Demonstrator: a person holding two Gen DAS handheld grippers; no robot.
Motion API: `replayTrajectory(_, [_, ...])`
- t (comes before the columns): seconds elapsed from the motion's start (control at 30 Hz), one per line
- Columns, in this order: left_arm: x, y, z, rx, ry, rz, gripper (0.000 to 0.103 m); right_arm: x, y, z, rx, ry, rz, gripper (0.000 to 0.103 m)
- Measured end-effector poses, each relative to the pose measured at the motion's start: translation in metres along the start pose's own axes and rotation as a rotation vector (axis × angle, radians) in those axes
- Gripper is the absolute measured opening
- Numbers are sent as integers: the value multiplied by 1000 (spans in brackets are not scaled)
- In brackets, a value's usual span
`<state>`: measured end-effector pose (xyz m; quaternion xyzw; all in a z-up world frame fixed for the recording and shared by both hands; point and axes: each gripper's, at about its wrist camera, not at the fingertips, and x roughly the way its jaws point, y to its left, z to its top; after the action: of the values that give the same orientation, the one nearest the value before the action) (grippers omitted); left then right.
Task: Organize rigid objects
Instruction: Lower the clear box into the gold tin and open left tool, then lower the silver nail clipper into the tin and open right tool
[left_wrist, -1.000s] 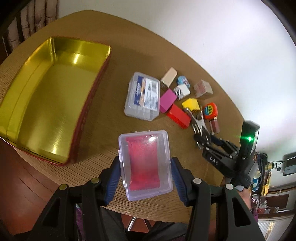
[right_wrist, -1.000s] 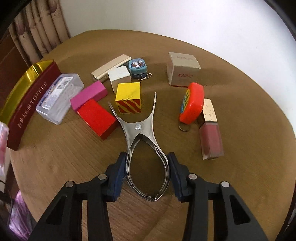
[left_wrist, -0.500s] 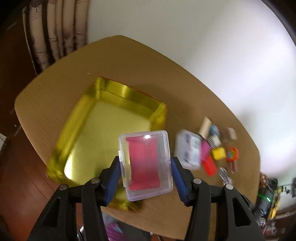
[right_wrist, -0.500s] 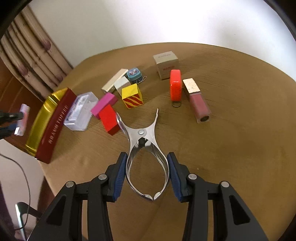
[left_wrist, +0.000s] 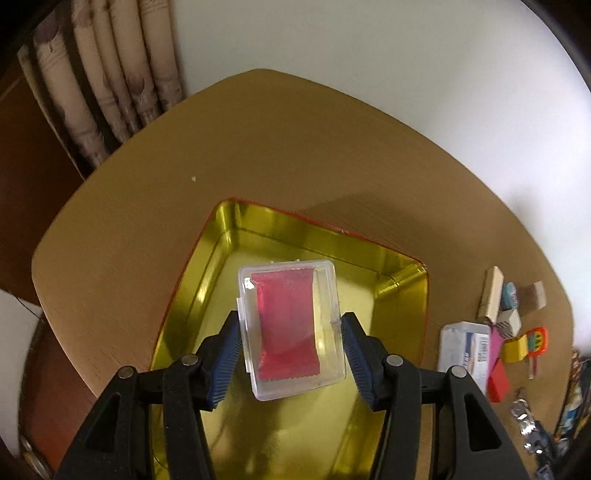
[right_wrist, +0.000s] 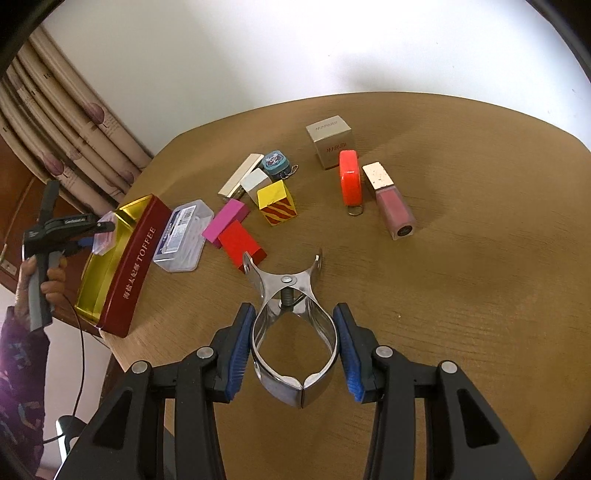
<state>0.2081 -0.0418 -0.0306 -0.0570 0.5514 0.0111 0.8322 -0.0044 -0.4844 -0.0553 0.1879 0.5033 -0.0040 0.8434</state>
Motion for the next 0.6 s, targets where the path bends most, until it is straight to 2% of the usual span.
replayTrajectory(0.07, [0, -2, 3, 19, -16, -3, 55, -2, 1, -2, -1, 5, 2, 41])
replayTrajectory(0.23, [-13, 3, 2, -4, -66, -29, 55, -4, 5, -3, 1, 2, 23, 41])
replayTrajectory(0.33, [-18, 7, 1, -3, -64, -62, 55, -9, 13, -1, -8, -8, 36, 40])
replayTrajectory(0.43, [-22, 10, 4, -7, -55, -49, 55, -15, 24, 3, -35, -15, 40, 40])
replayTrajectory(0.6, [-46, 14, -16, -38, -87, -129, 55, -21, 38, 10, -51, -20, 53, 40])
